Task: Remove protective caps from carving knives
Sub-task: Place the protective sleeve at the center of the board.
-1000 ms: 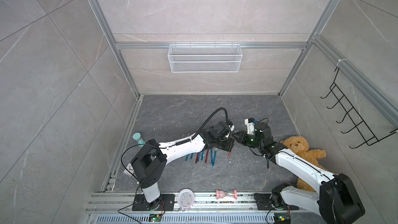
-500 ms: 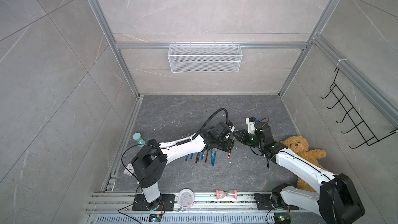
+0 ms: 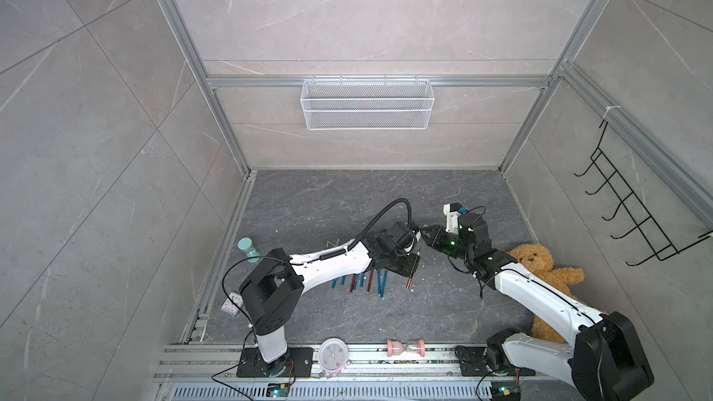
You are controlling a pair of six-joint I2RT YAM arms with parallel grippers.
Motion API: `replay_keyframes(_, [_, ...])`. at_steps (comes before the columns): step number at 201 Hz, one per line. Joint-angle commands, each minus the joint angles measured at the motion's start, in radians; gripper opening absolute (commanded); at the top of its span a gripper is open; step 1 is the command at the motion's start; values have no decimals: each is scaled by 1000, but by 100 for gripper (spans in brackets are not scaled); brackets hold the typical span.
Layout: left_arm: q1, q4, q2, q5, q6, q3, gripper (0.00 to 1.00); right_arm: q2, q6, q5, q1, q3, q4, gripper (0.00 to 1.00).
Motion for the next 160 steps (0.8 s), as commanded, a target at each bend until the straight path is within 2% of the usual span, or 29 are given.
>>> replay_keyframes(1, [-4, -10, -4, 12, 24, 29, 0, -20, -20, 19, -22, 33, -31, 1])
replay_keyframes(37, [-4, -9, -9, 1, 23, 26, 0, -51, -50, -22, -98, 46, -123, 1])
replay_keyframes(81, [-3, 8, -20, -8, 8, 20, 0, -98, -145, -64, -222, 63, -396, 1])
replay_keyframes(125, [-2, 22, -20, -11, 0, 18, 0, -102, -209, -7, -242, 62, -614, 2])
replay_keyframes(160, [-1, 28, -20, -8, 1, 16, 0, -33, -252, 31, -244, 64, -670, 2])
